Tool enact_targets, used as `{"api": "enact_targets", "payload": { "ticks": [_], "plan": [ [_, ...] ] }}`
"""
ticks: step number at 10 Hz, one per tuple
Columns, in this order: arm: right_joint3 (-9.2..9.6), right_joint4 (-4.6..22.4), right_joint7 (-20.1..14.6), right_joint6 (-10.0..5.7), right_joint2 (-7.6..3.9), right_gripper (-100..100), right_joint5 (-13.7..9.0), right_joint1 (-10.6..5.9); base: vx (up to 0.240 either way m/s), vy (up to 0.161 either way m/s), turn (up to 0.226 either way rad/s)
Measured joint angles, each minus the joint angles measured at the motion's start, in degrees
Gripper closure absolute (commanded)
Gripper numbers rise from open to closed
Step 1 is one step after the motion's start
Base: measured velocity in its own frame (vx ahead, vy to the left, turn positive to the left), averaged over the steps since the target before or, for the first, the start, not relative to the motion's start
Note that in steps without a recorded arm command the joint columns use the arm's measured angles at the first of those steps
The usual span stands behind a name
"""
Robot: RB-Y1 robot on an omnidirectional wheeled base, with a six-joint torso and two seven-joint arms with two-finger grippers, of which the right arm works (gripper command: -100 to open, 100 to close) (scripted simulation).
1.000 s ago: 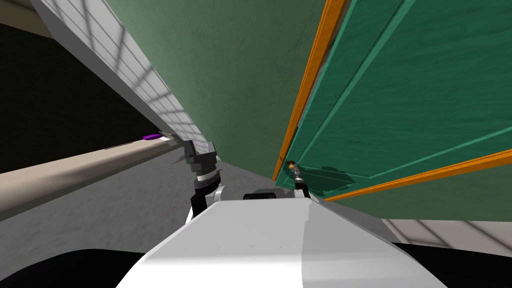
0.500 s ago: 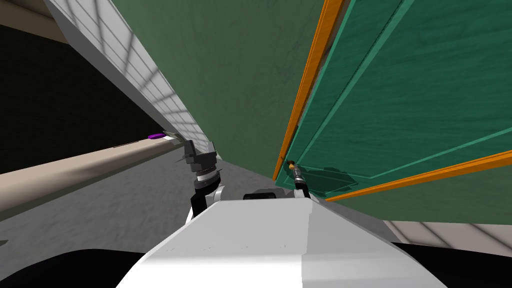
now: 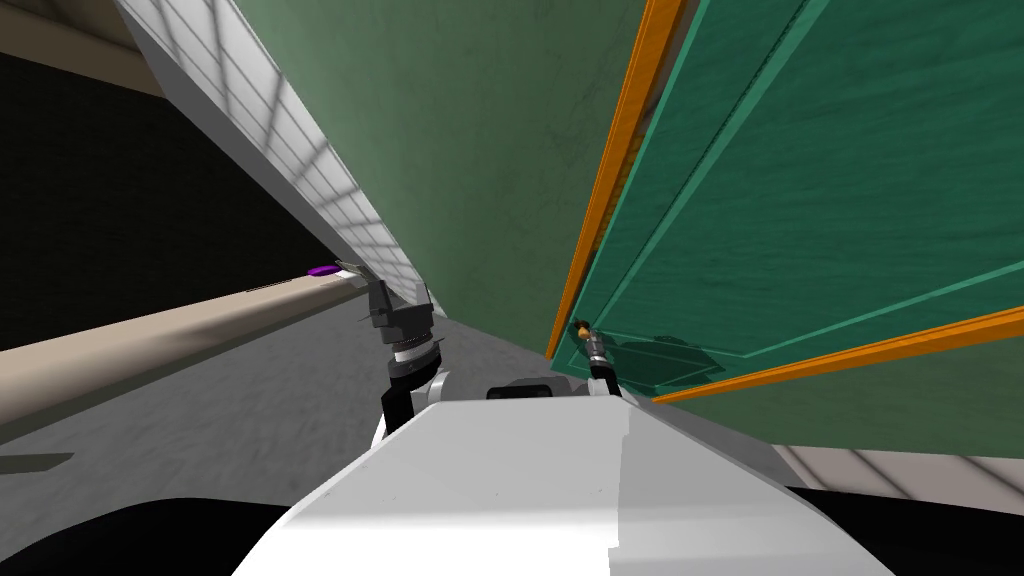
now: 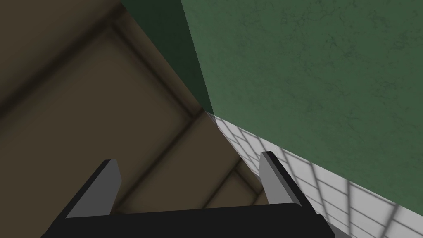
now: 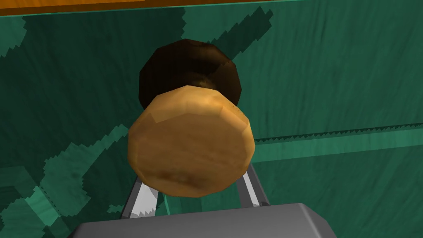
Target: Pull the door open
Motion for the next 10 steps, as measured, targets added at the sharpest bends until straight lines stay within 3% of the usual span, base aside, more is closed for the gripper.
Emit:
{"api": "enact_targets", "payload": {
  "ticks": [2, 3, 6, 7, 9, 10],
  "plan": [
    [0.45, 0.8, -2.6, -0.12, -0.33, 100, -0.9, -0.26, -0.034, -0.014, 0.047],
    [0.76, -0.1, -4.1, 0.38, -0.39, 100, -1.4, 0.21, -0.029, -0.022, 0.023],
    [1.26, 2.0, -7.6, -0.48, -0.66, 100, -2.6, -1.02, -0.039, -0.010, 0.045],
    [1.56, 1.2, -9.0, -0.17, -0.64, 100, -3.2, -0.49, -0.059, -0.021, 0.088],
    [2.11, 3.0, -12.1, -0.75, -0.95, 100, -4.4, -1.43, -0.030, -0.008, 0.018],
    [2.20, 1.6, -12.6, -0.30, -0.66, 100, -4.5, -0.55, -0.032, -0.004, 0.028]
  ]
}}
